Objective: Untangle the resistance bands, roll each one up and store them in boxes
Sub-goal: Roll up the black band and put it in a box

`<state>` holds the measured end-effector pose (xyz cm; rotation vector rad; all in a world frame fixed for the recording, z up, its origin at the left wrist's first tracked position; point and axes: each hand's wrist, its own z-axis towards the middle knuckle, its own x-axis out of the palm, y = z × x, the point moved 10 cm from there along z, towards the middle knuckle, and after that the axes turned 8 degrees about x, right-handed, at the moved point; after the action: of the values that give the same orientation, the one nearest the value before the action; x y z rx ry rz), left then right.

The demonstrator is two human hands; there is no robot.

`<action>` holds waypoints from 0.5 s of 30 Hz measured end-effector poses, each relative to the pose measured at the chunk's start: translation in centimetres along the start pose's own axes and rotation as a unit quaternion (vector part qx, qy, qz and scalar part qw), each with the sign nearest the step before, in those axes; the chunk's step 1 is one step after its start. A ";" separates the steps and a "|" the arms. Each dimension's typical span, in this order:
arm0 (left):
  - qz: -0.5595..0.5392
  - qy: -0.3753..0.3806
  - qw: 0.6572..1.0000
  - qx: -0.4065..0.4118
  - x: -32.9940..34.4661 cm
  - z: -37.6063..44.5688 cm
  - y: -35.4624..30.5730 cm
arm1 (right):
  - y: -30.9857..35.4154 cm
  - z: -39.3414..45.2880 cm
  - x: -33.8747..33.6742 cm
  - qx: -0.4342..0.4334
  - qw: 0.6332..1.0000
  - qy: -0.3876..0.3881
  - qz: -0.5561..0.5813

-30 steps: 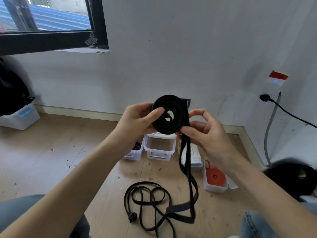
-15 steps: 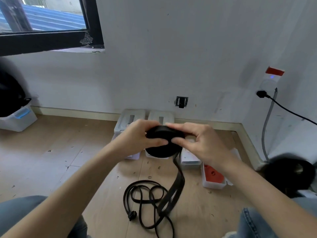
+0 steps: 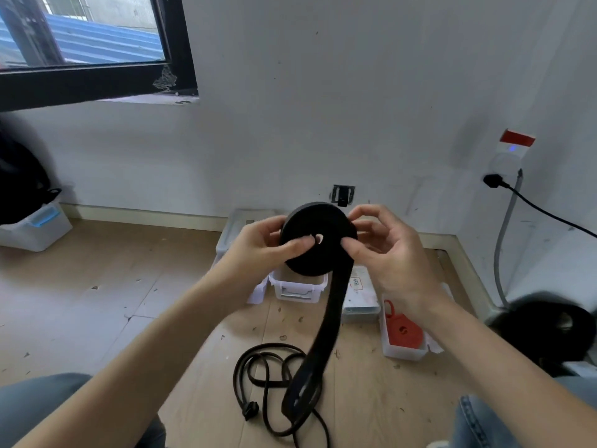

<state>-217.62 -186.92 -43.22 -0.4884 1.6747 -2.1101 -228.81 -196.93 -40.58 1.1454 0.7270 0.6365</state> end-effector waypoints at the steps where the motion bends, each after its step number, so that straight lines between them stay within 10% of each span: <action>1: 0.038 0.043 0.998 -0.017 0.4 -0.1 0.3 | 0.5 -0.1 0.1 -0.018 0.999 0.006 -0.040; 5: 0.095 0.098 0.990 -0.036 1.0 -0.5 0.7 | 2.2 -0.7 1.5 -0.104 0.976 0.034 -0.186; 15: -0.200 -0.069 0.977 -0.019 0.1 0.0 0.8 | -0.8 -0.1 0.1 0.046 0.991 -0.026 0.123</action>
<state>-217.65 -187.13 -43.96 -1.0365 1.6457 -2.2521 -228.76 -197.02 -41.43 1.3436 0.5807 0.7831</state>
